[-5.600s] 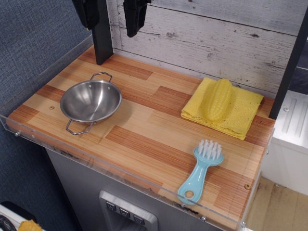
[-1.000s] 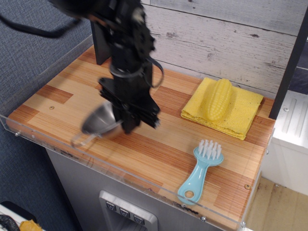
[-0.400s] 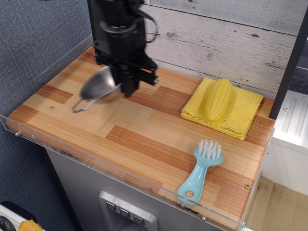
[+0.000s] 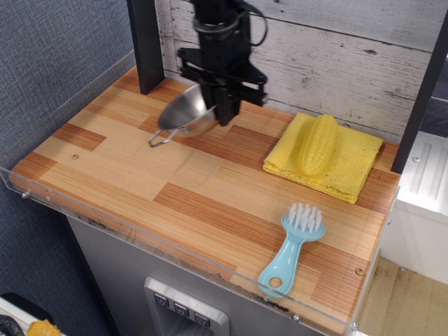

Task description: Move the kadai and place it near the yellow cloth.

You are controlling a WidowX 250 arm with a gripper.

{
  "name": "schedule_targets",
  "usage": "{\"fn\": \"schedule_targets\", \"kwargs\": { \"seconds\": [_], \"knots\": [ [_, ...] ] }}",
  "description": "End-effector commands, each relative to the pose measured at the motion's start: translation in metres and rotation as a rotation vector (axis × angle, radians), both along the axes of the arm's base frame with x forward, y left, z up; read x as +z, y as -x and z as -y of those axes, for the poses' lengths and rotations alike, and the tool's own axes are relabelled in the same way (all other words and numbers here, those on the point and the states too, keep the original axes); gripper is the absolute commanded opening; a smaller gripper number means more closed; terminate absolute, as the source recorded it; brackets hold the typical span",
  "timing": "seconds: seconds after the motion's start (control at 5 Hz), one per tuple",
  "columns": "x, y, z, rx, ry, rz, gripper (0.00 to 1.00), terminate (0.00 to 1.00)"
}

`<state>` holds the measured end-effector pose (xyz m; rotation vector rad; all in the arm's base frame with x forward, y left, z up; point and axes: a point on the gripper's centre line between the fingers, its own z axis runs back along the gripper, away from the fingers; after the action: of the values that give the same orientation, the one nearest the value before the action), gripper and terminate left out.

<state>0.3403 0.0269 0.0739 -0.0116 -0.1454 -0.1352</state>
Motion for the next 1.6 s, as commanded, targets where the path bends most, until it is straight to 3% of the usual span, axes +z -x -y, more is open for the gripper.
{"fn": "schedule_targets", "kwargs": {
  "seconds": [0.0,0.2,0.4,1.0,1.2,1.4],
  "knots": [
    [-0.010,-0.008,0.001,0.003,-0.041,0.013,0.00,0.00],
    [-0.035,-0.001,-0.003,0.002,-0.093,-0.034,0.00,0.00],
    [-0.062,0.006,-0.012,0.015,-0.083,-0.103,0.00,0.00],
    [-0.063,0.001,-0.017,0.074,0.031,-0.133,0.00,0.00],
    [-0.052,-0.002,-0.023,0.093,0.110,-0.123,1.00,0.00],
    [-0.031,-0.014,-0.026,0.106,0.178,-0.085,1.00,0.00]
  ]
}}
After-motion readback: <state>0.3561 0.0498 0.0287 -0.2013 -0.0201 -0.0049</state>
